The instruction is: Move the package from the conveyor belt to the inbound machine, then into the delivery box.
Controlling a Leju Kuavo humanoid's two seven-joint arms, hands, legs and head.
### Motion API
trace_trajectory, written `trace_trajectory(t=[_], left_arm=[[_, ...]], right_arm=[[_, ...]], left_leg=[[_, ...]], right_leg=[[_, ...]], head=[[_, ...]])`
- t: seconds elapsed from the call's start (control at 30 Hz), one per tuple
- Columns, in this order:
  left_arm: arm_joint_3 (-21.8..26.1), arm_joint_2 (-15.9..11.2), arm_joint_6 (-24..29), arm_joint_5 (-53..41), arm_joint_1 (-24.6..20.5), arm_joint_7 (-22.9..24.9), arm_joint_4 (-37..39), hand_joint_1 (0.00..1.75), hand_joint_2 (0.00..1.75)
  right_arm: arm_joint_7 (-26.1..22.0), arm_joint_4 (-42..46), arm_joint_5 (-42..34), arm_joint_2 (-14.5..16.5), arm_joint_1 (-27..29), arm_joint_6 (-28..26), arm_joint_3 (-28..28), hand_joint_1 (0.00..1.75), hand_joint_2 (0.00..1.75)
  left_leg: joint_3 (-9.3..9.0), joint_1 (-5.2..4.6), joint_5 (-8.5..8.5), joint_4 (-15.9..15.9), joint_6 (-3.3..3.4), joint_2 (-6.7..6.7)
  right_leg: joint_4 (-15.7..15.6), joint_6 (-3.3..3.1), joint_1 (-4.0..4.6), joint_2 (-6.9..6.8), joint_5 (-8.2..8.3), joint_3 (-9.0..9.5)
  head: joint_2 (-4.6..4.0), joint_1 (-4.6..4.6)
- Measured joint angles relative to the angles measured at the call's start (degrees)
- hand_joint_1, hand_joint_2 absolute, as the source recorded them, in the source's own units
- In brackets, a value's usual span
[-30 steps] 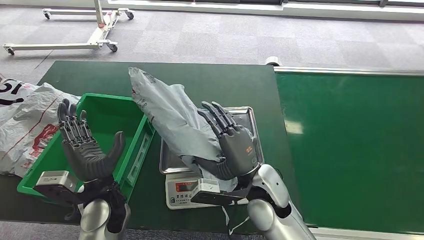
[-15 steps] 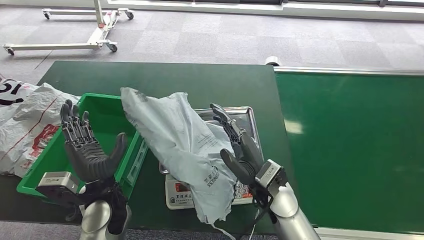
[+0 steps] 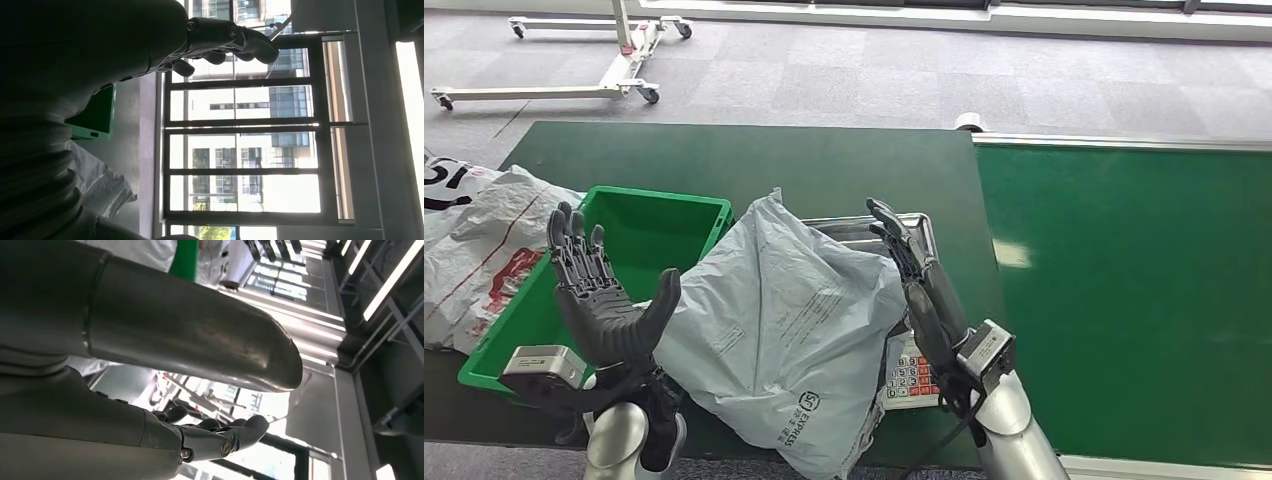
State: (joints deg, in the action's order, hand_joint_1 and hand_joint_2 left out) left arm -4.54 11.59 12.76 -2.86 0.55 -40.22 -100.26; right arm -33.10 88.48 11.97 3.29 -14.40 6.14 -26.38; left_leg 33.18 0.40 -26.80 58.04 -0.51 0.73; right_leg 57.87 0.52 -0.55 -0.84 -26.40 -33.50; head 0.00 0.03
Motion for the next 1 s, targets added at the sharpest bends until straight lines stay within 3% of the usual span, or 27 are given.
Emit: trace_trajectory(t=[0.13, 0.33, 0.47, 0.6, 0.77, 1.0], left_arm=[[-2.03, -1.11, 1.97, -15.72, -1.01, 2.00, 4.38, 0.00, 1.75], [-9.06, -3.70, -9.20, -38.22, -5.52, 8.05, 15.33, 0.00, 1.75], [-13.98, -4.49, -11.12, -46.65, -9.59, 10.16, 24.37, 0.04, 1.75], [-18.27, -4.78, -11.81, -50.74, -13.26, 10.86, 32.57, 1.75, 1.75], [-22.45, -4.79, -12.83, -51.95, -16.23, 10.35, 39.44, 1.75, 1.75], [-24.09, -4.84, -13.06, -51.28, -19.11, 9.66, 43.03, 1.75, 1.75]], right_arm=[[-1.87, 4.68, 3.88, 0.08, 1.97, -6.59, 2.95, 0.00, 0.00], [-1.97, 9.18, 6.30, 0.12, 3.21, -6.73, 6.90, 0.00, 0.00], [-2.87, 9.24, 7.93, 0.41, 3.24, -6.50, 7.43, 0.00, 0.00], [-2.86, 9.24, 9.55, 1.03, 3.22, -6.24, 7.43, 0.00, 0.00], [-2.12, 9.25, 10.42, 1.85, 3.23, -6.05, 7.44, 0.00, 0.00], [-1.71, 9.73, 10.86, 2.14, 4.11, -6.46, 8.02, 0.00, 0.00]], left_leg=[[0.01, -0.01, 0.00, 0.01, 0.01, -0.06], [0.00, -0.04, 0.03, 0.01, 0.04, 0.01], [0.00, -0.04, 0.08, 0.01, 0.03, 0.03], [0.00, -0.03, 0.09, 0.00, 0.02, 0.02], [0.00, -0.03, 0.09, 0.00, 0.02, 0.00], [-0.01, -0.04, 0.13, 0.01, 0.08, -0.01]], right_leg=[[0.00, 0.01, -0.04, -0.07, 0.00, 0.01], [-0.01, 0.04, -0.07, -0.01, 0.05, -0.01], [-0.01, 0.02, -0.06, 0.00, 0.13, -0.02], [-0.01, 0.02, -0.04, 0.01, 0.13, 0.00], [-0.01, 0.02, -0.05, 0.00, 0.12, 0.01], [-0.01, 0.05, -0.07, -0.02, 0.14, 0.07]], head=[[0.00, 0.01], [0.00, 0.01], [0.00, 0.00], [0.00, -0.01], [0.00, 0.00], [0.00, 0.01]])
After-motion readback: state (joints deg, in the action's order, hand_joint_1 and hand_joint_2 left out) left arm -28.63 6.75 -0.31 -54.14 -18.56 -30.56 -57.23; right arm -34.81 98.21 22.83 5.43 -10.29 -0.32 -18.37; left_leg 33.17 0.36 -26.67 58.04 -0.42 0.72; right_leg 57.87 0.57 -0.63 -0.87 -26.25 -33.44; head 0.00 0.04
